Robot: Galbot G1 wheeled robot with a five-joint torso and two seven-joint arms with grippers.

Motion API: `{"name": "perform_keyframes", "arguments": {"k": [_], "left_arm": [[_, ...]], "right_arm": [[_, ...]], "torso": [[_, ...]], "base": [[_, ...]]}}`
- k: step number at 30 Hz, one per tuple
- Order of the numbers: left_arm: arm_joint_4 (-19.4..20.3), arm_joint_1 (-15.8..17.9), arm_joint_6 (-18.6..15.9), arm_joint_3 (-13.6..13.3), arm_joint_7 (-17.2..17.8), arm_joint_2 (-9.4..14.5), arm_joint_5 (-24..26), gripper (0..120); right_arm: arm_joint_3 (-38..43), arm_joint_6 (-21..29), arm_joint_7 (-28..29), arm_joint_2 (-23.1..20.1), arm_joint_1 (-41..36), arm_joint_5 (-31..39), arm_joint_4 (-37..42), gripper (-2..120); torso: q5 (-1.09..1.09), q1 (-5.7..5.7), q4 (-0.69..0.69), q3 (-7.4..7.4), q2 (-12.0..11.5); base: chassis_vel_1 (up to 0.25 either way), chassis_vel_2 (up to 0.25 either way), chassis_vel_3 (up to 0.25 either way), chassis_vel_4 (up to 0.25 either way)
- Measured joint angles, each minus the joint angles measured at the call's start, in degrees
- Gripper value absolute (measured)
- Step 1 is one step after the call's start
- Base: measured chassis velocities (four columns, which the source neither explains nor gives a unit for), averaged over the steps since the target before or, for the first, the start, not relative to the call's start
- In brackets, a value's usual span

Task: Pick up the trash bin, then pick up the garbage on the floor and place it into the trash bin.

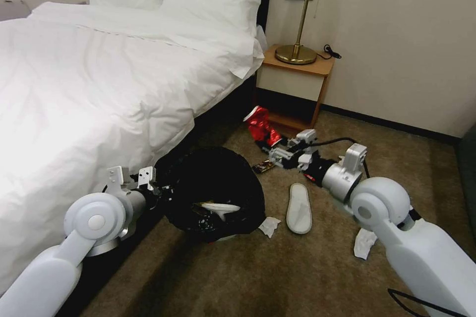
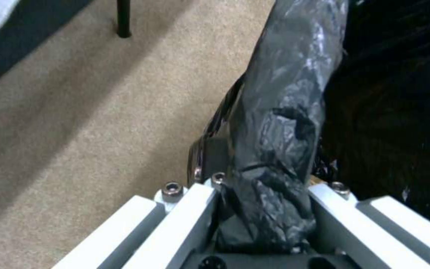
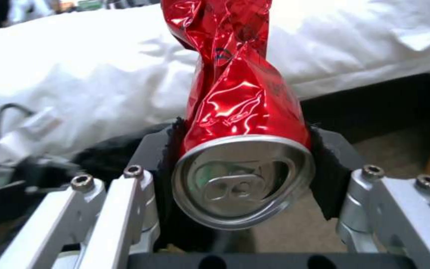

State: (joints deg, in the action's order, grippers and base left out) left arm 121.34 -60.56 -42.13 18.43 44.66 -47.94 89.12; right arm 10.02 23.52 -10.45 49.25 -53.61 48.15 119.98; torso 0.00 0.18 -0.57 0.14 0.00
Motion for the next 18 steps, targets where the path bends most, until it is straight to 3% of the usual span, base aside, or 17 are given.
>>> {"name": "perform_keyframes", "arguments": {"k": [10,18], "left_arm": [[-0.89,2.06,-0.01,-3.06,0.57,-1.41,-0.22,1],[-1.34,3.01,-0.01,-3.60,0.73,-1.80,0.16,1]], "right_arm": [[-5.34,-0.49,-0.44,-0.04,0.20,-0.96,3.00,50],[-7.80,-0.55,0.34,0.51,0.22,-2.56,3.12,53]], "torso": [[0.00,0.00,0.00,0.00,0.00],[0.00,0.00,0.00,0.00,0.00]], "base": [[0.000,0.000,0.000,0.000],[0.000,0.000,0.000,0.000]]}}
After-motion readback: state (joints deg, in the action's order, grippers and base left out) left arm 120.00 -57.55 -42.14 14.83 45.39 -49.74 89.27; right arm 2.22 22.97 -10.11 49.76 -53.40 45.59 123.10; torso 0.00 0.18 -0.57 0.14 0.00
